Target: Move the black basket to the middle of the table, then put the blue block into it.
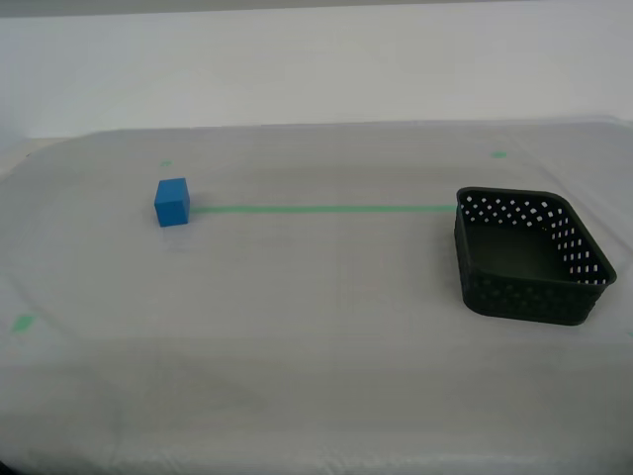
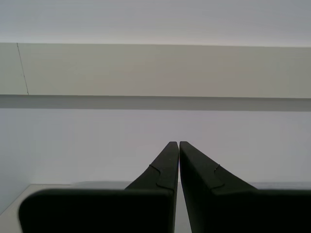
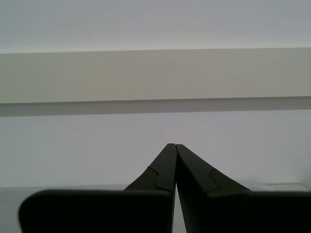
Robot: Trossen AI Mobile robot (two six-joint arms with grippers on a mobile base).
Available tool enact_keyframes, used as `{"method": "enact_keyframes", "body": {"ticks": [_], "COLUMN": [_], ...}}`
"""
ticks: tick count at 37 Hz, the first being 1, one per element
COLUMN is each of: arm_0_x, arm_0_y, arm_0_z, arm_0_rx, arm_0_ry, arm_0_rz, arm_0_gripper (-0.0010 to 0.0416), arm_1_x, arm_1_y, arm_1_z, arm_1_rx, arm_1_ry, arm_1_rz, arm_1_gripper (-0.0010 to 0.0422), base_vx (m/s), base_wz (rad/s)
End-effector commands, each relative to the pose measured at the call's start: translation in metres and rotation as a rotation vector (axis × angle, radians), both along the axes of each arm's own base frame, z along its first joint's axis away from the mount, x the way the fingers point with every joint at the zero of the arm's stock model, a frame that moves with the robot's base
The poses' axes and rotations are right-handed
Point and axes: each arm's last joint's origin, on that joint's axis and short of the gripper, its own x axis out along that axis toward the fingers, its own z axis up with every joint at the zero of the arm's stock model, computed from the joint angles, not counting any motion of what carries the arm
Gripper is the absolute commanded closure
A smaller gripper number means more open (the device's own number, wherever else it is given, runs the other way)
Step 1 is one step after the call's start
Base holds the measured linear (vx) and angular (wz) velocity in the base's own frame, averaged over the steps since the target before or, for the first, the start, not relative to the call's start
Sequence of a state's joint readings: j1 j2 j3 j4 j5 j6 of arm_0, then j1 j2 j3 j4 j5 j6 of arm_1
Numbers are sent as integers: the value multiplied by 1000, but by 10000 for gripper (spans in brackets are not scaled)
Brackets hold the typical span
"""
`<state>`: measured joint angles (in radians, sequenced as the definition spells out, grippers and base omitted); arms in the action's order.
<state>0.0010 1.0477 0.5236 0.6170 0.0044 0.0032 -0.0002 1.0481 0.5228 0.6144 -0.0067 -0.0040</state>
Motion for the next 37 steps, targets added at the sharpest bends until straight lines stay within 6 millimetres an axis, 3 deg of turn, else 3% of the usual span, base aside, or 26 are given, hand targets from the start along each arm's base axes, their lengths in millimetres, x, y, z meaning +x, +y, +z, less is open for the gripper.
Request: {"method": "enact_keyframes", "body": {"ticks": [1,37], "arm_0_x": [0,0], "arm_0_y": [0,0], "arm_0_z": [-2,-2], "arm_0_rx": [-4,-4], "arm_0_ry": [27,26], "arm_0_rz": [1,1], "arm_0_gripper": [406,406], "arm_1_x": [0,0], "arm_1_y": [0,0], "arm_1_z": [1,1], "arm_1_rx": [1,1], "arm_1_ry": [-4,-4], "arm_1_rz": [1,0], "arm_1_gripper": [412,412], "base_vx": [0,0], "base_wz": [0,0]}}
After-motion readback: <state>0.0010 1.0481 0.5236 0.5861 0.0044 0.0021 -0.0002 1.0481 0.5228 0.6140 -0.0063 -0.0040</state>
